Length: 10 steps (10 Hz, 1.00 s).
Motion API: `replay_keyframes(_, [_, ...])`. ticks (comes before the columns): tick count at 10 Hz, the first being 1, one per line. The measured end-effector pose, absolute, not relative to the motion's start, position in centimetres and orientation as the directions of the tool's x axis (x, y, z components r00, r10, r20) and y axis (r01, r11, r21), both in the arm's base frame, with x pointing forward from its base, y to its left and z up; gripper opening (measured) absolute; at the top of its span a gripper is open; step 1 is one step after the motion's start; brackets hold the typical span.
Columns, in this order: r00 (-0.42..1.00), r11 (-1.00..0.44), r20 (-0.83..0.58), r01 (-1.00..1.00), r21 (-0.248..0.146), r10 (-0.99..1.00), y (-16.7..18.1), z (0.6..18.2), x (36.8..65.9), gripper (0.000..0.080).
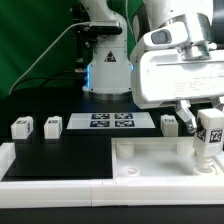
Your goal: Assemble one leg
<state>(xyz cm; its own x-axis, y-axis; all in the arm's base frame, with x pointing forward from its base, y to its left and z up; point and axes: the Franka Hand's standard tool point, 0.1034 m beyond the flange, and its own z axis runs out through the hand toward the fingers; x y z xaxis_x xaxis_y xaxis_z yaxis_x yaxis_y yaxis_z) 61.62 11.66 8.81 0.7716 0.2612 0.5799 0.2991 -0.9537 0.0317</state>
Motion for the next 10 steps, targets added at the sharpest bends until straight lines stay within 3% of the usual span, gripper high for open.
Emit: replay_keyframes(10, [0.771, -0.952, 0.577, 0.304, 0.04, 0.271, 11.09, 8.66, 62.39, 0.0293])
